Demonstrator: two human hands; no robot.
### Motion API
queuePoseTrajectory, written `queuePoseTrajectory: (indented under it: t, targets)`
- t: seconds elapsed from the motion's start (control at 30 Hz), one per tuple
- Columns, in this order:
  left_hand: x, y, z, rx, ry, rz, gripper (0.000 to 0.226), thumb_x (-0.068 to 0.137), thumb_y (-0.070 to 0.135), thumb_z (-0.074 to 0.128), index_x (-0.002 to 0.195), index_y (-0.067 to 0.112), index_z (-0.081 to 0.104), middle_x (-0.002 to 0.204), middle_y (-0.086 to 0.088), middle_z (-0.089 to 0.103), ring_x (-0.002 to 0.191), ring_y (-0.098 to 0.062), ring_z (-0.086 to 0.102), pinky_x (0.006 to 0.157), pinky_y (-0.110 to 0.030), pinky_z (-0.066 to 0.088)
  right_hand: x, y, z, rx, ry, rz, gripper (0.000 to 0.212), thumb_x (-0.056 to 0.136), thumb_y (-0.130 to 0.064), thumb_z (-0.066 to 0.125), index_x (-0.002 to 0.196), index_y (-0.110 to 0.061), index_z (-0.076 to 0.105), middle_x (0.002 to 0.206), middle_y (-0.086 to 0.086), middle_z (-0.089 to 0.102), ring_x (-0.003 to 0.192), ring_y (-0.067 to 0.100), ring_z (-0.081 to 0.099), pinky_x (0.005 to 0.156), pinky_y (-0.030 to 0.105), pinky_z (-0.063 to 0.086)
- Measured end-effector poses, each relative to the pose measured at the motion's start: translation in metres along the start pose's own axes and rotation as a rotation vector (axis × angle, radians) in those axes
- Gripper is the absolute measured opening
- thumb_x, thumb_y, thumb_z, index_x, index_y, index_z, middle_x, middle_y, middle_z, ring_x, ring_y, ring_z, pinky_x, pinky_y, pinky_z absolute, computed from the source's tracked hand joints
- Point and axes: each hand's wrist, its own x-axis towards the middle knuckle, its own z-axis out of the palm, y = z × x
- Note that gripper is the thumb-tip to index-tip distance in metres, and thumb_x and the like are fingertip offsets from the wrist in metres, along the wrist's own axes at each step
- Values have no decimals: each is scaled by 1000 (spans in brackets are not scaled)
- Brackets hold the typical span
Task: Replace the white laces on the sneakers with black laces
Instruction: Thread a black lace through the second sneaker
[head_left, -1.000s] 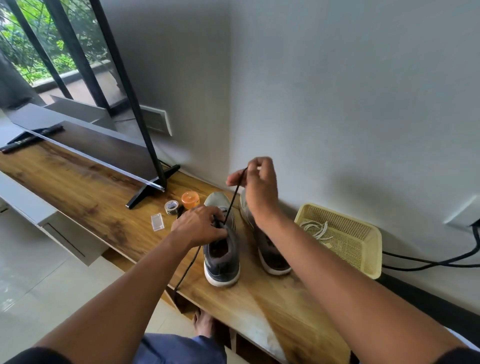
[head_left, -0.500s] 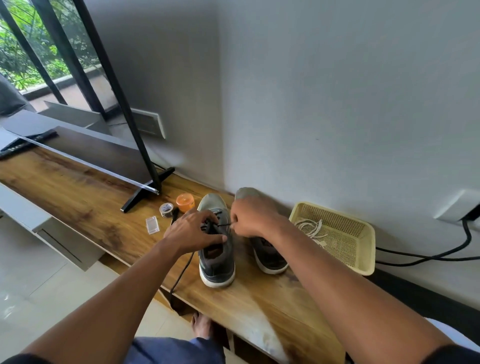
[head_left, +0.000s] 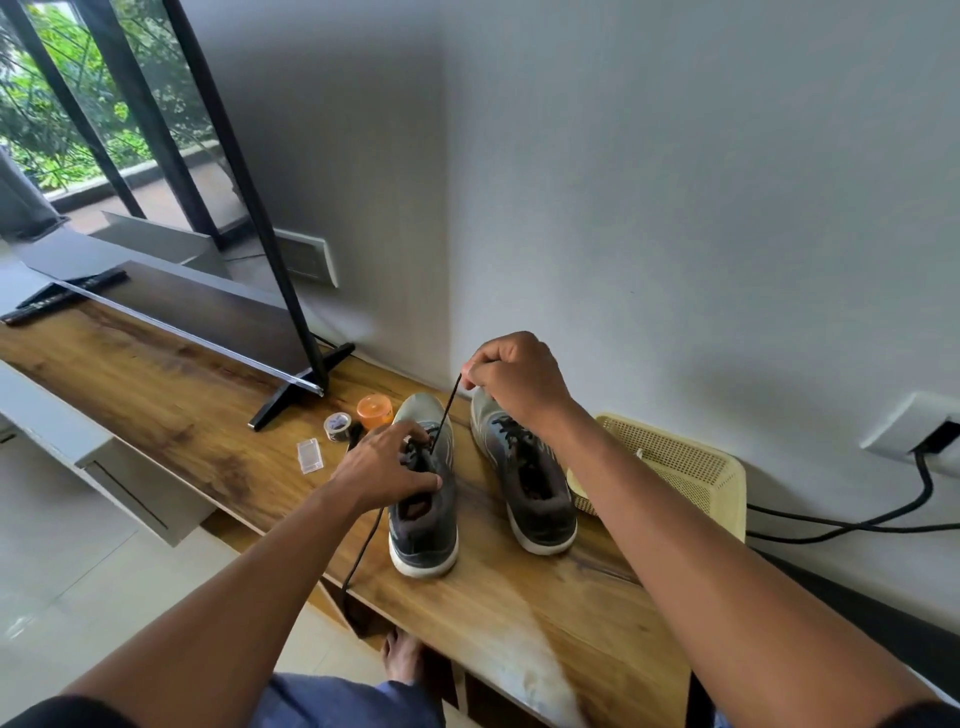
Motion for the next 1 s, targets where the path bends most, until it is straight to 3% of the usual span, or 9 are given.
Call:
queuePoseTrajectory:
  t: [0.07,0.13,0.2,0.27,0.33,0.43,0.67,0.8,1.0]
  targets:
    - [-3,-3,-2,-30,-33,-24,84,79,55,85,146,34,39,146,-6,53,124,-25,56,91,-39,54,0,2,-2,-158,-71,13,25,85,-34,70,73,-12,73,71,-9,74,71,10,70,70,34,57]
    - [-5,-6,-6,-22,-64,-54,93,80,52,85,152,28,32,147,-9,52,126,-28,57,98,-44,56,-2,6,-2,-450,-118,14,29,84,-52,69,89,-23,71,89,-9,73,82,18,69,72,33,54]
    - [-5,-8,-7,-4,-67,-87,93,82,45,84,154,24,29,144,-12,53,118,-28,60,92,-44,60,-6,10,8,-636,-196,-21,45,82,-58,69,115,-27,65,105,-6,69,95,21,66,77,34,53]
    - [-4,-3,-3,24,-46,-118,92,83,41,81,154,20,28,136,-13,58,109,-29,65,78,-37,60,-12,15,32,-650,-287,-43,55,80,-55,70,124,-23,63,112,-1,68,101,25,67,82,37,56]
    - [-4,5,4,123,-15,-138,87,85,43,79,151,16,30,128,-13,63,110,-30,66,75,-32,54,-21,20,60,-647,-340,-25,52,78,-48,71,120,-19,62,109,3,69,100,28,68,79,36,56]
    - [0,13,13,260,41,-125,64,88,36,74,137,13,41,118,-13,67,107,-31,67,84,-38,56,-27,32,91,-646,-308,-5,40,78,-39,69,110,-16,62,104,8,70,97,31,70,70,35,51]
    - [10,8,6,267,34,-86,23,96,34,61,106,14,58,102,-8,67,82,-22,63,64,-28,45,-17,49,117,-675,-136,-62,24,98,-30,57,106,-11,70,108,15,71,98,34,70,66,36,46]
    - [12,4,4,244,27,-121,16,103,28,53,99,13,57,96,-8,62,78,-19,59,57,-29,40,-15,54,121,-614,-92,-74,19,97,-17,53,98,-8,69,101,16,70,93,36,69,62,35,44]
    - [12,0,5,151,21,-206,7,102,23,51,100,16,52,87,-2,52,73,-15,52,51,-25,35,-12,66,121,-380,-78,100,22,99,-20,49,101,-5,64,105,16,68,98,37,66,70,35,44]
